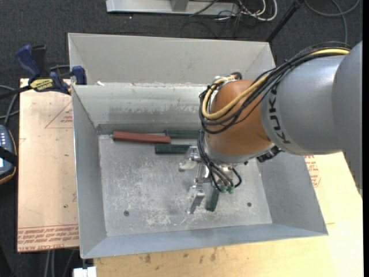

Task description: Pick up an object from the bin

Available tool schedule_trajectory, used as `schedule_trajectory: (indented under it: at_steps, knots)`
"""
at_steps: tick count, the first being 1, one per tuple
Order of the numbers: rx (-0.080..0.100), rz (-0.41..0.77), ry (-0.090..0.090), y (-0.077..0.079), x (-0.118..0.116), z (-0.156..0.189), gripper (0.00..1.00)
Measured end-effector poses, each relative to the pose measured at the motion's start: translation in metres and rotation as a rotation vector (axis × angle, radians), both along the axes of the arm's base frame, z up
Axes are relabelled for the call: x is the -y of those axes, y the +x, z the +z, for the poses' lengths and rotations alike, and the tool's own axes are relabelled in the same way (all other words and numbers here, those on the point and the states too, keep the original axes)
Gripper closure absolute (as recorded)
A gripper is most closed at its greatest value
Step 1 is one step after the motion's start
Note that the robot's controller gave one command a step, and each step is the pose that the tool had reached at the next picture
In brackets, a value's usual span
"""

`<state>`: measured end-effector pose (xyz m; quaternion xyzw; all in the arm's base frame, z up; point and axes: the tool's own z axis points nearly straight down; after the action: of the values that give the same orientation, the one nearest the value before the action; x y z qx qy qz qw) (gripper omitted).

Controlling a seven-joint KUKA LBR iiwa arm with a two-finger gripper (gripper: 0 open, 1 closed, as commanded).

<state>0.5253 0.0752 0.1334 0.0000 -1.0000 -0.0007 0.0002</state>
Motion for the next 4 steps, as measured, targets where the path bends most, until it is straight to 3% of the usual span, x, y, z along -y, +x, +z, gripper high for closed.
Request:
schedule_trajectory:
  at_steps: [1, 2, 3, 4]
  knots:
    - [0.001, 0.046, 0.001, -0.013, 0.027, -0.009, 0.00]
    - [0.001, 0.261, -0.001, -0.005, 0.062, -0.037, 0.00]
    - [0.021, 0.552, -0.002, 0.004, 0.088, -0.055, 1.00]
    - [0.022, 0.552, -0.002, 0.004, 0.088, -0.055, 1.00]
